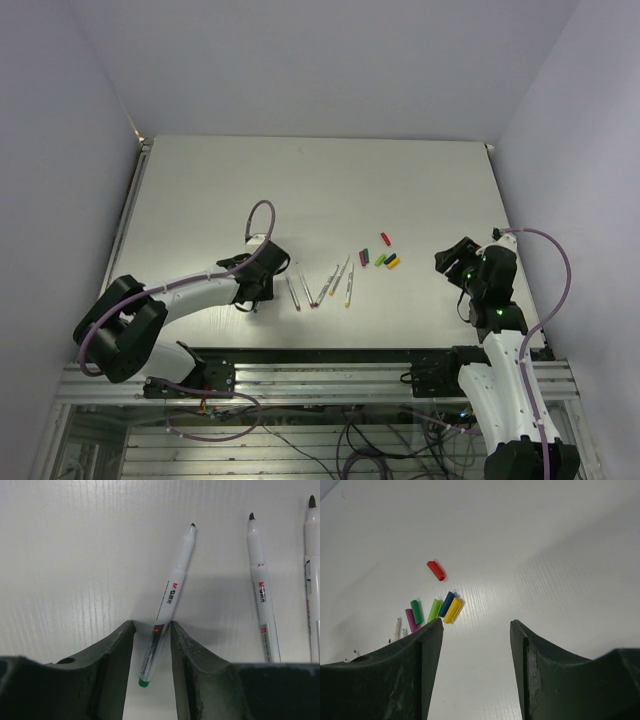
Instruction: Insert the pens into the pen caps
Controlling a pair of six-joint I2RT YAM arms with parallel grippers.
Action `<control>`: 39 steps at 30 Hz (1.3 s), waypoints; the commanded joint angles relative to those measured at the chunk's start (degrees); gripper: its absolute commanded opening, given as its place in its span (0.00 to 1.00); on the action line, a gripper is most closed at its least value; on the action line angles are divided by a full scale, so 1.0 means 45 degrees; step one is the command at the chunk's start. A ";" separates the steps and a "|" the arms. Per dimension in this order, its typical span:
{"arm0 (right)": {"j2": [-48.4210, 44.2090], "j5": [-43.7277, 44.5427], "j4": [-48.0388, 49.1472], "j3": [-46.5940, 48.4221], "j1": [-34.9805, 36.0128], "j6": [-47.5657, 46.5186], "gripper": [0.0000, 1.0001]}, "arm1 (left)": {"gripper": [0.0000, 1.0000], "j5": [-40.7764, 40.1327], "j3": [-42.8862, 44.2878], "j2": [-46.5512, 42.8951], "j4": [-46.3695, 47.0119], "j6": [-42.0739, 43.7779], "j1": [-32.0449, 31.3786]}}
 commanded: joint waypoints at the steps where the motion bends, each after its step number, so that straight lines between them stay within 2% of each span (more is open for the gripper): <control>1: -0.0018 -0.0048 0.0164 0.0203 -0.0047 -0.0020 0.56 | 0.44 0.0453 0.0005 0.0499 -0.0736 0.0188 0.0120; 14: -0.0028 0.0116 -0.0027 0.0256 -0.0047 -0.0187 0.56 | 0.38 0.1045 0.0338 0.1628 -0.0921 0.0446 0.0145; 18: -0.0018 0.0179 -0.0241 0.0444 -0.0047 -0.0262 0.56 | 0.42 0.1180 0.0496 0.1882 -0.1024 0.0575 0.0140; 24: -0.0247 0.0319 -0.0424 0.0436 -0.0047 -0.0234 0.56 | 0.44 0.1521 0.0426 0.1902 -0.1092 0.0487 0.0159; 39: -0.0072 0.0310 -0.0246 0.0350 -0.0049 -0.0182 0.56 | 0.37 0.2341 -0.0373 0.1247 -0.0955 -0.0410 0.0159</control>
